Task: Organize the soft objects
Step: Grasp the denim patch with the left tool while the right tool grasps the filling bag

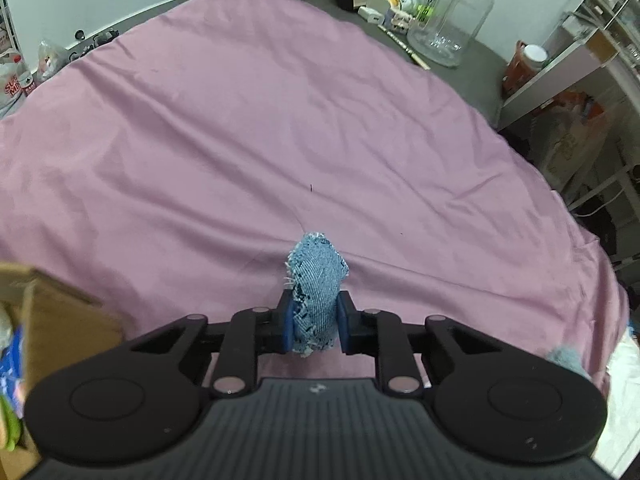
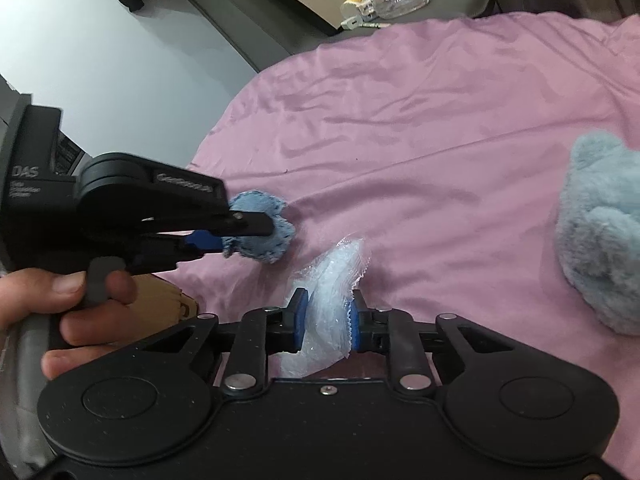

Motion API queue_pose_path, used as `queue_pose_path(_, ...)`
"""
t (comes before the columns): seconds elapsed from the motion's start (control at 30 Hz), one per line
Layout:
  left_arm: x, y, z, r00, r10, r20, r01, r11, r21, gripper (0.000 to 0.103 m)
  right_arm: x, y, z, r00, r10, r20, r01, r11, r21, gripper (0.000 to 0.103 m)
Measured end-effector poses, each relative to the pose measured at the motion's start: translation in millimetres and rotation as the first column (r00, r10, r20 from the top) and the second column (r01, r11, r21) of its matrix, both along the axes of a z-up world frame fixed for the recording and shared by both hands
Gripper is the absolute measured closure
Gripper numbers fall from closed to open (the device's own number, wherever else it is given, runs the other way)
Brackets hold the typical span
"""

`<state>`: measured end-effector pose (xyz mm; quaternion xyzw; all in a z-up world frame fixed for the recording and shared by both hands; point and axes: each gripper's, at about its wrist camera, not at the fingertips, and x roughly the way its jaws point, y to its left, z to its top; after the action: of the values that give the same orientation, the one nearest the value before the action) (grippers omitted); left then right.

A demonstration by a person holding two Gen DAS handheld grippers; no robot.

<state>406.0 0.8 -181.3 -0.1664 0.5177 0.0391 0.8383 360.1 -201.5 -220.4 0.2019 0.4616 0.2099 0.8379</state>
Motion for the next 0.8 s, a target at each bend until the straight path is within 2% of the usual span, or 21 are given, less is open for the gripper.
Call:
queue_pose_path(0.27, -45, 15, 38, 0.998, 0.012, 0.064, -0.012, 1.000, -0.001, 0.083, -16, 1, 28, 0.999, -0.019, 0.046, 0.021, 0.999, -0.025, 0.085)
queue_pose_path(0.53, -95, 48, 70, 0.992, 0.054, 0.114, -0.053, 0.999, -0.010, 0.083, -37, 18, 71, 0.992, -0.010, 0.125, 0.013, 1.000, -0.024, 0.085)
queue_pose_path(0.8, -134, 85, 85, 0.988, 0.110, 0.110, -0.109, 0.994, -0.018, 0.083, -58, 44, 108, 0.985, 0.008, 0.174, -0.005, 1.000, -0.018, 0.085)
